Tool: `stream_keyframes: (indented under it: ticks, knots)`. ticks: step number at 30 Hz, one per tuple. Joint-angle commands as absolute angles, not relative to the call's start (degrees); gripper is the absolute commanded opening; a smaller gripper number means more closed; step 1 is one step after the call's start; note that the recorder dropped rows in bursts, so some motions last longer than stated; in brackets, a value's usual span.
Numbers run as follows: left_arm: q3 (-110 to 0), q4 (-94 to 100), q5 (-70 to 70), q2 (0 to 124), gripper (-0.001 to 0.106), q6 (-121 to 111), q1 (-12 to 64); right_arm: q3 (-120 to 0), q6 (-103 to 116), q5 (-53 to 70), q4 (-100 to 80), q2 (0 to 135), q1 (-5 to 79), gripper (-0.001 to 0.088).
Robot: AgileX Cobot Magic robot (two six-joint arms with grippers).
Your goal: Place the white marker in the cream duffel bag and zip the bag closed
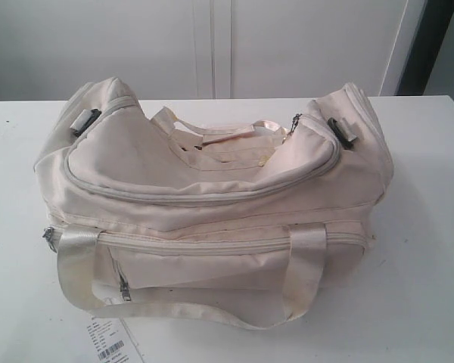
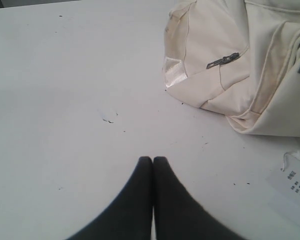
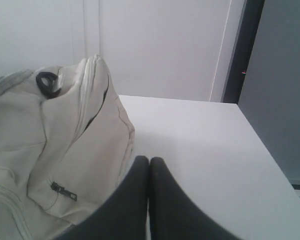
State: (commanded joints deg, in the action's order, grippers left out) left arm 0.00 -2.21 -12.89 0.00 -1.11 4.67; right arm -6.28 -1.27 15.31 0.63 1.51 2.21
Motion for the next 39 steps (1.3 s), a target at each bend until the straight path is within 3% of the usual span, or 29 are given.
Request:
stream_keyframes:
  ticks: [11,39]
  knots:
    - [0.0,-2.21,-12.89,0.0,0.0,-1.11,4.67,-0.15,-1.39,15.07,2.44,0.0,2.21,0.0]
    - [0.0,-2.21,-12.89,0.0,0.0,-1.11,4.67,0.0,-1.39,19.62,2.83,0.0,2.21,0.0]
